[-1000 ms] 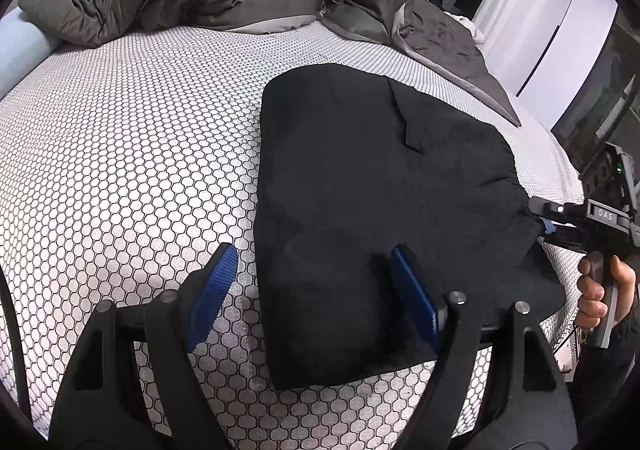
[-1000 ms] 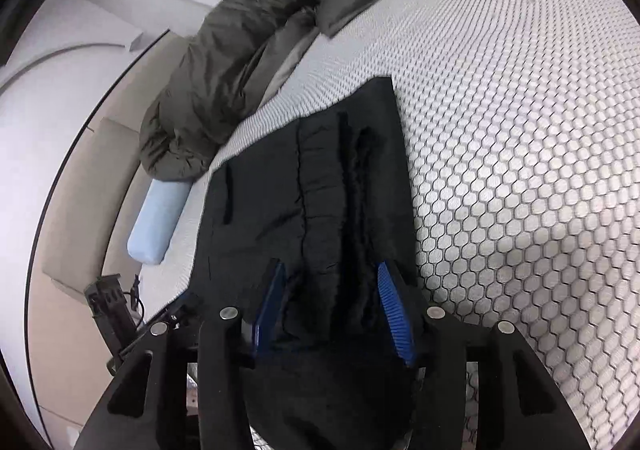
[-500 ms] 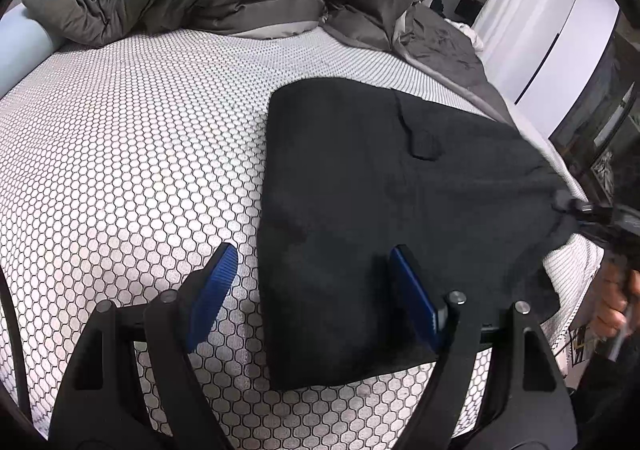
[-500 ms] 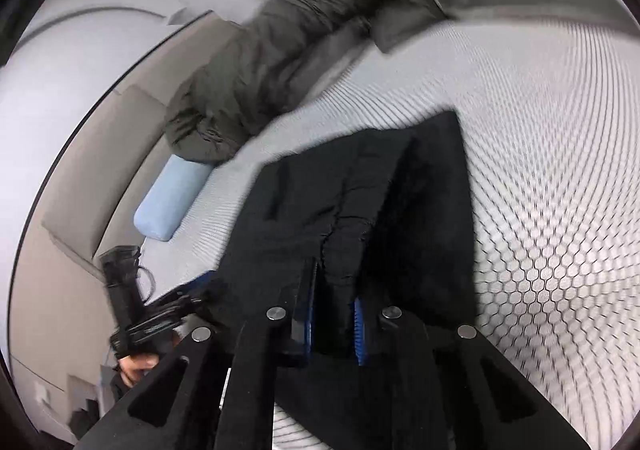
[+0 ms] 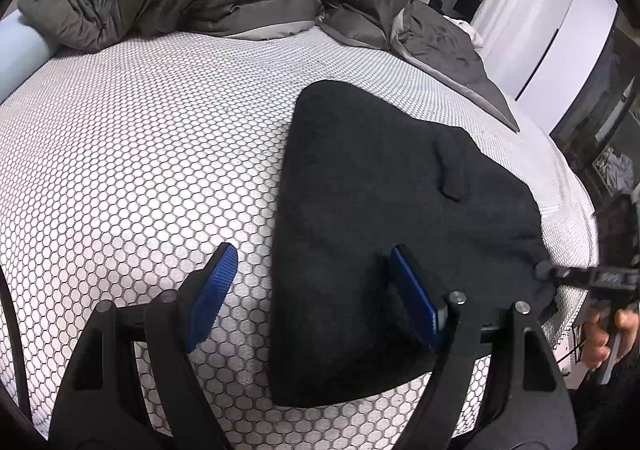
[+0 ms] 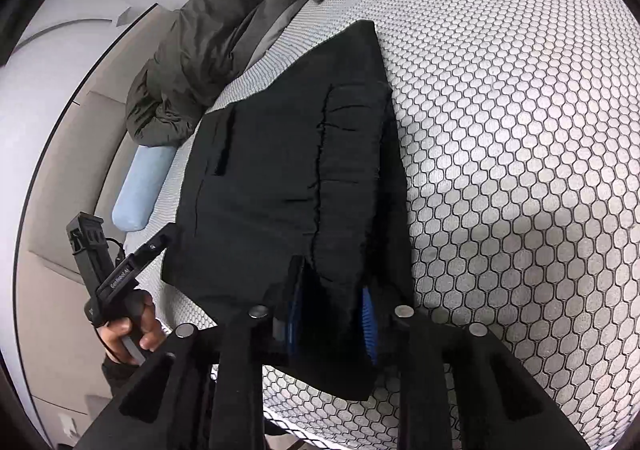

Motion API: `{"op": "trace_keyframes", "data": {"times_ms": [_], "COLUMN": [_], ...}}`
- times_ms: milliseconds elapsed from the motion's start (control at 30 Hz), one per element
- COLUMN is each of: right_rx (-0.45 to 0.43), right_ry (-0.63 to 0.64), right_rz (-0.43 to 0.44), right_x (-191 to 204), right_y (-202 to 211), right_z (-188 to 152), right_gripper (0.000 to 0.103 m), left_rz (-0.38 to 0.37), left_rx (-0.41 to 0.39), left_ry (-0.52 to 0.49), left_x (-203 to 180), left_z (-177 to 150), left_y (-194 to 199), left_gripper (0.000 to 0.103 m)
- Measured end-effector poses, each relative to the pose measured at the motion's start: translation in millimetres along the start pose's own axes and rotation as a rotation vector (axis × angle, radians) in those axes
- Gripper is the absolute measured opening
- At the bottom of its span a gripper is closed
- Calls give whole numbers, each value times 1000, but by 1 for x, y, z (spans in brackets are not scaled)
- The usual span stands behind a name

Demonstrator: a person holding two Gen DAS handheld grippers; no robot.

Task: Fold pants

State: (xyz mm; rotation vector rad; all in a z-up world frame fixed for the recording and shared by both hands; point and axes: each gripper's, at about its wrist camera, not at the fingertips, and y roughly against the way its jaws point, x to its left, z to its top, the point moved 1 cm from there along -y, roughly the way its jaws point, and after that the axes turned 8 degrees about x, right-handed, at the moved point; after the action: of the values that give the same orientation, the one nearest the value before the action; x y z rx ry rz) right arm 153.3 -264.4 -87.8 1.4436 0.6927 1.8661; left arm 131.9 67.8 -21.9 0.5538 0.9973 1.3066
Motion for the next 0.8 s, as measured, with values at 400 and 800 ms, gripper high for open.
{"op": "trace_keyframes", "data": {"times_ms": [400, 800], "right_rx": [-210, -140], "right_ry": [534, 544], "right_rz": [-256, -440], "right_x": [111, 78], "right_y": [-6, -26], "right_z": [-17, -21], "right_gripper": [67, 64], "left_rz": [9, 5], "left_rx": [33, 76], "left_ry": [-346, -285], "left_x": [-70, -32], "left_z": [-18, -28], "left_y": [-23, -19], "left_gripper": [76, 76]}}
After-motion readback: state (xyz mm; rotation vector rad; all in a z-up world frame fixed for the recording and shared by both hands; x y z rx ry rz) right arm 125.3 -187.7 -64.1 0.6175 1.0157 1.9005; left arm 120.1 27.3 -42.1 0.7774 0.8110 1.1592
